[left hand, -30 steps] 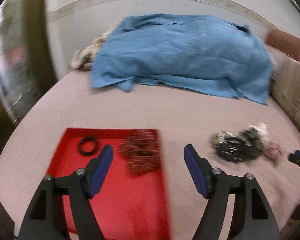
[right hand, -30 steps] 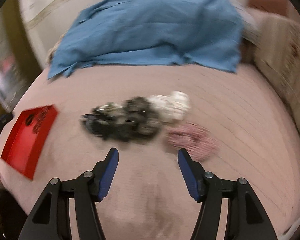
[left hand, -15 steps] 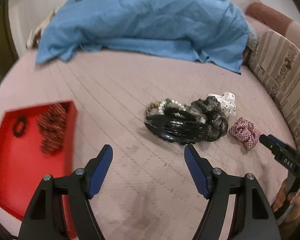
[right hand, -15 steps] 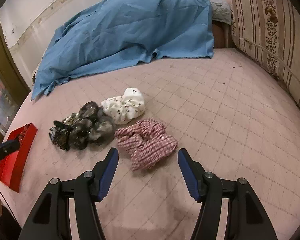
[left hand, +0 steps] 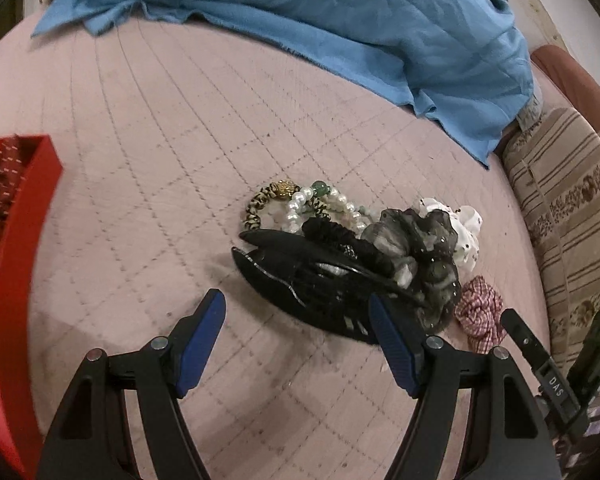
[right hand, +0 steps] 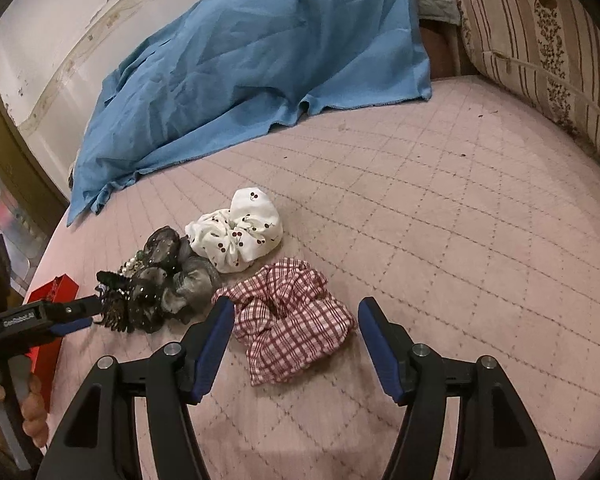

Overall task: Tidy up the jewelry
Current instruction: 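Grasp black claw clip with left tool while right tool grasps plaid scrunchie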

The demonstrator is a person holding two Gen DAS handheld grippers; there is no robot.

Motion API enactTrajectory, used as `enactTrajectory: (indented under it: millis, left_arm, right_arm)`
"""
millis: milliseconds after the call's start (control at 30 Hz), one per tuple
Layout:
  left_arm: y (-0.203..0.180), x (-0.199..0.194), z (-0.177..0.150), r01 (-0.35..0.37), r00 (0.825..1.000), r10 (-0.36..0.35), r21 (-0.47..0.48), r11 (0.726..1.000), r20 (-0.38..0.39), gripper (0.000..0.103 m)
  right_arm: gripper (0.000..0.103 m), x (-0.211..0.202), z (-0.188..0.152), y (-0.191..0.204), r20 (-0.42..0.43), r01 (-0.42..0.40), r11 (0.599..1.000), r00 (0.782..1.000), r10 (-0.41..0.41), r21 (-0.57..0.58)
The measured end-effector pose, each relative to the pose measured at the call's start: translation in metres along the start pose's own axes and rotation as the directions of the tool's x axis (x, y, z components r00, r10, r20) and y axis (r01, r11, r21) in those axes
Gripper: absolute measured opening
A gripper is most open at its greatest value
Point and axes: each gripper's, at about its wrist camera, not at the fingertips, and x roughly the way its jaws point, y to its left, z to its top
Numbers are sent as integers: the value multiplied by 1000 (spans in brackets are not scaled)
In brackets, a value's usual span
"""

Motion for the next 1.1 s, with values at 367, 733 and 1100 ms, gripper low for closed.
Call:
enactTrajectory:
  millis: [367,733,1100]
  left_arm:
    - [-3,13,0,109,993,-110,-42,993,-42,28]
    - [-19,-30,-20,60,998,-61,58,997,11,3]
    - [-7,-92,-57,-1,995,-12,125,992,101,3]
  right_arm:
    - [37,27,3,6,-59,-37,999,998,37,-6]
    - [14,14,-2,15,-46,-86,996,995,85,-21]
    - [14,-9,-16,37,-28,-117,990,993,115,-82]
